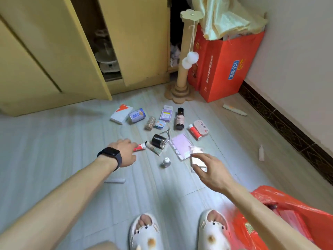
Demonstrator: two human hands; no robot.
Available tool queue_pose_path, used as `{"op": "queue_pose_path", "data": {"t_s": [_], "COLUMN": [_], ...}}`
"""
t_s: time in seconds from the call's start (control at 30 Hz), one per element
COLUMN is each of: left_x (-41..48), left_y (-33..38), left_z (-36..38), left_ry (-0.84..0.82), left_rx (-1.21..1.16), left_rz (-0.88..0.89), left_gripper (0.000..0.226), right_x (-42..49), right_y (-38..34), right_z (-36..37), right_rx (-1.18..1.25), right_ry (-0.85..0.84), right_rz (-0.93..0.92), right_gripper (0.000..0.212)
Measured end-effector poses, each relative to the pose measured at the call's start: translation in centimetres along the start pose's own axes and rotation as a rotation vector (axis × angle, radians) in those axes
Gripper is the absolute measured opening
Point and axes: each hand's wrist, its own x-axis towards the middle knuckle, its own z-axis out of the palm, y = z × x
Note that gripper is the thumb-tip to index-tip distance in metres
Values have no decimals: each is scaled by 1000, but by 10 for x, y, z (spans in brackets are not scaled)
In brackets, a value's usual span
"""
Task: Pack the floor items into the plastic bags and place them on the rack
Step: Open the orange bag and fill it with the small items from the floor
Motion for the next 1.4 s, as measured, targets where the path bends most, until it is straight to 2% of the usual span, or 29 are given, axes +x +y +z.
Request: {"op": "queue_pose_path", "data": {"t_s": [0.07,0.2,0.27,0.4,0.57,0.67,0.77,0.87,0.93,1.03,1.13,1.23,1.4], "left_x": [1,-1,3,17,19,21,27,31,32,29,18,5,-5], "left_y": [-23,-53,-66,-81,-73,-61,-49,-32,-20,-5,9,17,43], "left_z": [40,121,154,194,220,227,223,209,196,164,121,77,12], "left_ry": [-67,-220,-268,-246,-144,-116,-195,-235,-219,-189,-129,-81,-33], "left_rx": [-66,-166,-179,-195,-206,-216,-365,-558,-657,-745,-788,-741,-503], "left_rz": [-64,-182,-206,-188,-204,-164,-98,-126,-135,-98,-24,60,223], "left_gripper": [56,65,68,66,36,27,30,27,26,29,31,31,30], "right_x": [21,62,81,110,131,144,137,109,89,61,15,-36,-117], "right_y": [1,4,3,1,9,11,16,24,26,26,29,28,46], "right_z": [24,85,111,140,169,181,188,199,199,182,151,119,77], "right_rx": [-60,-262,-332,-306,-239,-202,-213,-242,-125,175,417,713,948], "right_ry": [-112,-454,-548,-472,-431,-444,-405,-442,-442,-388,-272,-60,324], "right_rz": [-9,-8,-4,-34,-49,-28,-27,7,101,307,394,497,617], "right_gripper": [45,60,67,80,80,66,44,37,32,26,15,12,11]}}
